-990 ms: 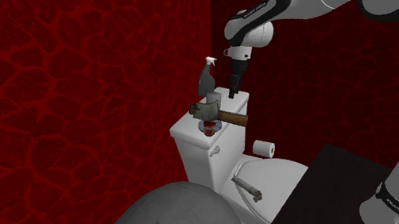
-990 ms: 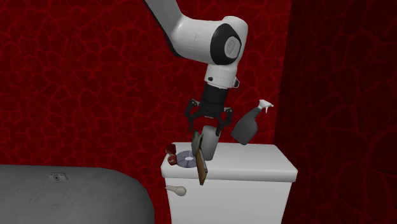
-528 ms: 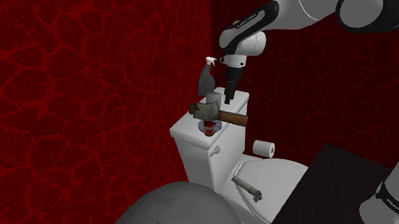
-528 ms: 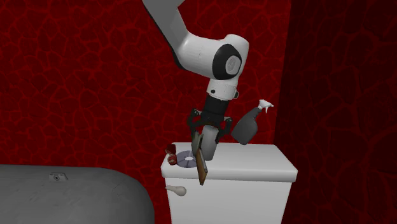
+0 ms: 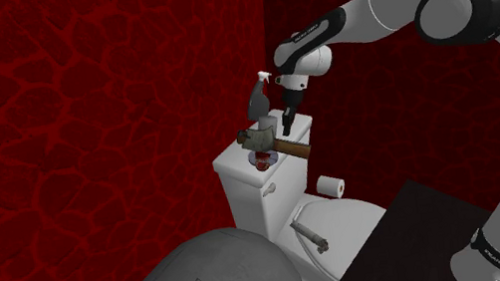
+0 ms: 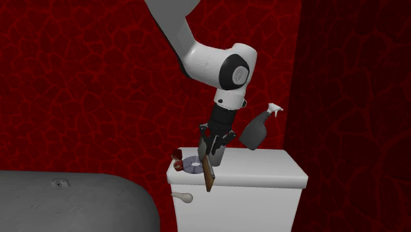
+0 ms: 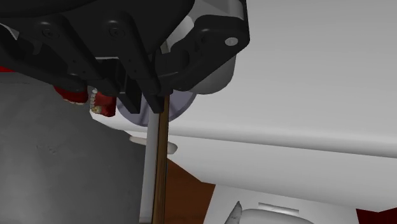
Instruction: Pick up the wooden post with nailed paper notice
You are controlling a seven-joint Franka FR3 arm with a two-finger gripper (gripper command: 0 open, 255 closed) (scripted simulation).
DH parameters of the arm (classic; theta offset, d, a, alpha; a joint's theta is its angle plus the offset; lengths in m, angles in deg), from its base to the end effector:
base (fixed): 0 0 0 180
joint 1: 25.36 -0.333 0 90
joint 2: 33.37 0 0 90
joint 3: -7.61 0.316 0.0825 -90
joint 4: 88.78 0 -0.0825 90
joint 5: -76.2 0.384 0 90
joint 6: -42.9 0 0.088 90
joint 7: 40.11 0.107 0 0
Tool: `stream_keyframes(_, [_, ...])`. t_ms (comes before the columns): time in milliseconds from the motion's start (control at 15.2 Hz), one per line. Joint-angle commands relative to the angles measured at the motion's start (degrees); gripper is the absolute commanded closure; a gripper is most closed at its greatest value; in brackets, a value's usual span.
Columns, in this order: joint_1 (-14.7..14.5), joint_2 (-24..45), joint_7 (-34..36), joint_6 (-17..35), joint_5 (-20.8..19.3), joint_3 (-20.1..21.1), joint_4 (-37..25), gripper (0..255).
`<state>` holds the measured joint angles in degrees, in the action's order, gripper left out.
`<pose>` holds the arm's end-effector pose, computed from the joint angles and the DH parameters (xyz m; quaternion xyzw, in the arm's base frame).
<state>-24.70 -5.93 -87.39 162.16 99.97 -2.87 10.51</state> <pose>0.6452 -0.0957 0.3007 -0.9679 -0.2063 -0.0144 0.1425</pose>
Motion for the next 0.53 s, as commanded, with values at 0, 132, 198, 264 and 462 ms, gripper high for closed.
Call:
stream_keyframes(0, [0.00,0.00,0.00,0.01,0.00,0.00,0.00,255])
stream_keyframes(132, [0.00,0.00,0.00,0.01,0.00,0.00,0.01,255])
stream_keyframes(198, [0.00,0.00,0.00,0.02,0.00,0.00,0.01,255])
stream_keyframes(264, [-0.01,0.00,0.00,0.02,0.00,0.00,0.01,255])
stream_keyframes(462, [-0.04,-0.81,0.36,-0.96,-0.32,-0.15,-0.22,255])
